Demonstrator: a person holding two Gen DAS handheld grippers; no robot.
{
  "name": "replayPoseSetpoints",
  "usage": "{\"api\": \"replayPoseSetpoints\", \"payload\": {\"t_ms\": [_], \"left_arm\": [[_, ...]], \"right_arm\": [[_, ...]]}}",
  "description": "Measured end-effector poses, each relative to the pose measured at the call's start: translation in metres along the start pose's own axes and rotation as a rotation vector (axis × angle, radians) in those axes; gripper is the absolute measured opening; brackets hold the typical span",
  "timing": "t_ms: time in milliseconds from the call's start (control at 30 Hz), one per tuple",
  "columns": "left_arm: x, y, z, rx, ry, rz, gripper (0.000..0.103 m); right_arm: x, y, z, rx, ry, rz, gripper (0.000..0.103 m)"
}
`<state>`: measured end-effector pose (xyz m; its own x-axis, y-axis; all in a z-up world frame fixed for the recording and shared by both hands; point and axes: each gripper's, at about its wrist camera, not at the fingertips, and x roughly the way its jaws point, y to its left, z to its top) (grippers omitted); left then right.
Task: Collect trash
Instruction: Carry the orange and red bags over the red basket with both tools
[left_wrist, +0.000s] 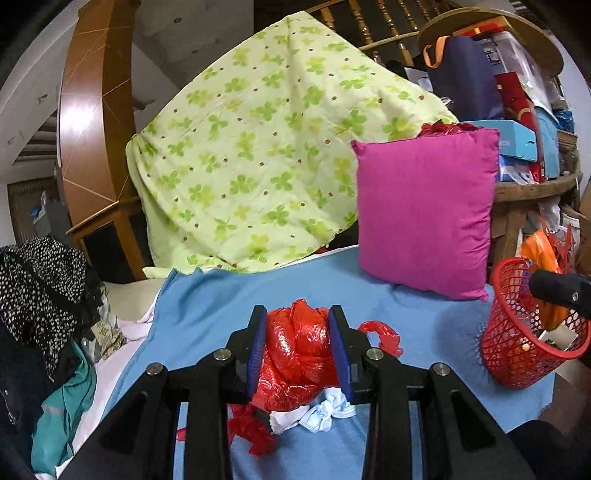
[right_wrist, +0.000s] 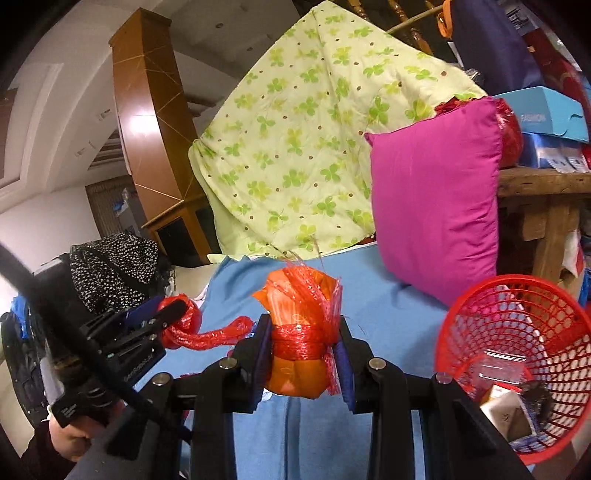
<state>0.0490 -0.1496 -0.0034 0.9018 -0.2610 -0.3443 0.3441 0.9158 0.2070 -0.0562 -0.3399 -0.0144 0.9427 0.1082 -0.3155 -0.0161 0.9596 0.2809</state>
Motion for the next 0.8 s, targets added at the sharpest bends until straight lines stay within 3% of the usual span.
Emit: {"api": "replayPoseSetpoints", "payload": {"t_ms": [400, 633, 800], "left_arm": [[-0.009, -0.03, 0.028, -0.001, -0.004, -0.09, 0.035], [-0.006, -0.035, 0.038, -0.092, 0.039, -0.243, 0.035], [-0.008, -0.055, 0.041, -0.087, 0.042, -0.329, 0.035]], "right_arm": [[-0.036, -0.028, 0.013, 0.015, -0.055, -0.053, 0.034], [-0.058, -0.058, 0.02, 0.046, -0.081, -0.115, 0.034], [-0.076, -0.089, 0.022, 0.093, -0.103, -0.172, 0.034]]}}
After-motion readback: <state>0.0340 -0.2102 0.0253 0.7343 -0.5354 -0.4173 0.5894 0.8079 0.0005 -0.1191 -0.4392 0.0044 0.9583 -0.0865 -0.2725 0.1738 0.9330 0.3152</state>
